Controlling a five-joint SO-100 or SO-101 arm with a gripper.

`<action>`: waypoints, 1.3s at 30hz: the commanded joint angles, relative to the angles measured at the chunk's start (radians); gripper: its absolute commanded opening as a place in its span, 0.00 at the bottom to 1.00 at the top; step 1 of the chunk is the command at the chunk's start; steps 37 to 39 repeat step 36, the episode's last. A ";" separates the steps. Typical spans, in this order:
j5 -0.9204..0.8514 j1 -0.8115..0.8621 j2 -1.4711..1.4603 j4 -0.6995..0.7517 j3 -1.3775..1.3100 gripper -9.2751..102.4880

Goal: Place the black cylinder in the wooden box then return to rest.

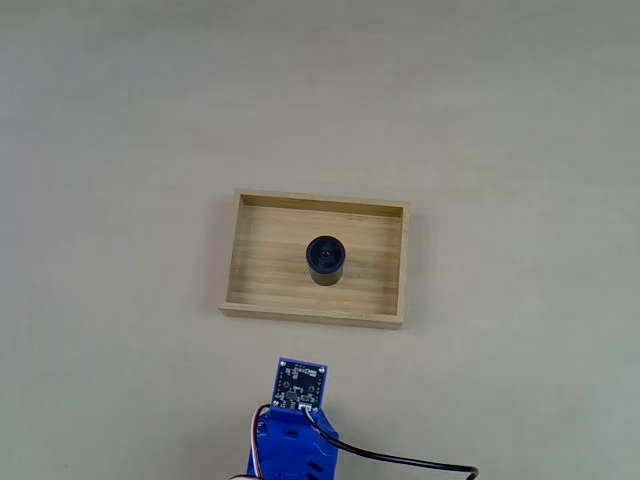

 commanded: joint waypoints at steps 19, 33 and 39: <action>0.003 -0.017 -0.014 0.124 0.031 0.08; 0.003 -0.017 -0.014 0.124 0.031 0.08; 0.003 -0.017 -0.014 0.124 0.031 0.08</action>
